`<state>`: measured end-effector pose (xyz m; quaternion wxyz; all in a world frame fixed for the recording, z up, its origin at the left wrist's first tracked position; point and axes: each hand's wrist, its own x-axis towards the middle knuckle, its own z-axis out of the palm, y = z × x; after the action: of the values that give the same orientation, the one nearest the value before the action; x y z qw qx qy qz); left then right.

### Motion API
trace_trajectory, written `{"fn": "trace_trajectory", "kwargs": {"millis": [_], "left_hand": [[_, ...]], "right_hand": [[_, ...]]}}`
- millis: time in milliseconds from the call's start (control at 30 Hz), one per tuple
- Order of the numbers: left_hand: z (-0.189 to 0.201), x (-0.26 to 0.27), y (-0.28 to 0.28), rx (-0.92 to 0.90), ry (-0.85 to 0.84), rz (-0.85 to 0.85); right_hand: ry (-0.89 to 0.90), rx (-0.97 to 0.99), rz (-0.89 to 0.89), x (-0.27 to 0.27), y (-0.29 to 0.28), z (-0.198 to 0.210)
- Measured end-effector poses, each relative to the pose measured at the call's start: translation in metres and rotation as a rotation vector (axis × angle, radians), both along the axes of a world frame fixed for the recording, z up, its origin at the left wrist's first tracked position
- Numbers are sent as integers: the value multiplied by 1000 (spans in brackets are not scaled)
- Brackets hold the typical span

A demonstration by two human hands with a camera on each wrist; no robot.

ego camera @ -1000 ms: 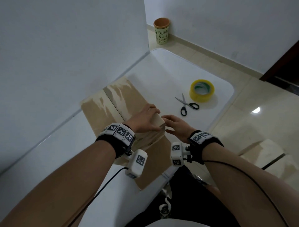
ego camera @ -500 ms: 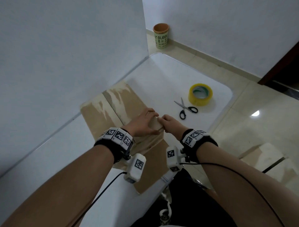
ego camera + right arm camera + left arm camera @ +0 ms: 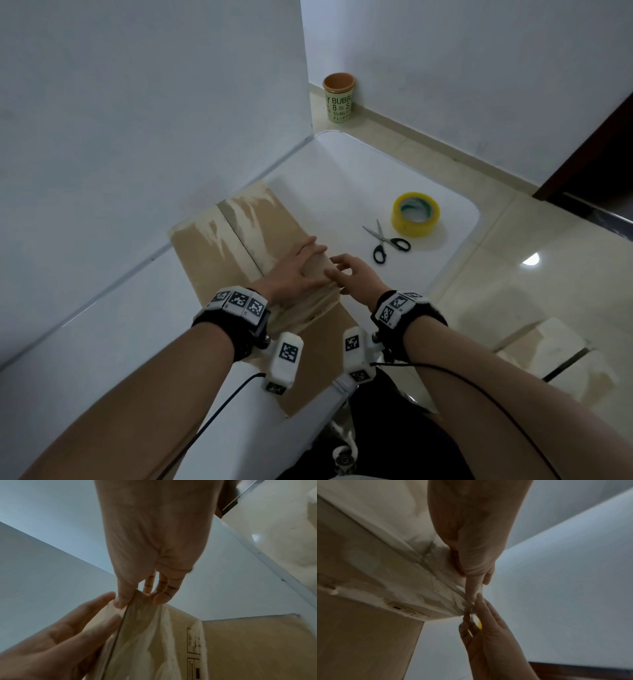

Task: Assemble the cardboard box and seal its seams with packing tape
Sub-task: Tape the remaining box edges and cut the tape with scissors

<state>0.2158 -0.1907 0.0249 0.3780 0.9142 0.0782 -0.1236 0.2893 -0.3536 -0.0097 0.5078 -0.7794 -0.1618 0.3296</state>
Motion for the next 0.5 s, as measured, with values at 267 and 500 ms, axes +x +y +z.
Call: {"fn": "trace_trajectory", "kwargs": {"millis": [267, 500], "left_hand": [[-2, -58, 14, -38, -138, -38], [-14, -109, 30, 40, -325, 110]], "right_hand": [[80, 101, -216, -24, 7, 1], [-77, -60, -184, -24, 8, 1]]}}
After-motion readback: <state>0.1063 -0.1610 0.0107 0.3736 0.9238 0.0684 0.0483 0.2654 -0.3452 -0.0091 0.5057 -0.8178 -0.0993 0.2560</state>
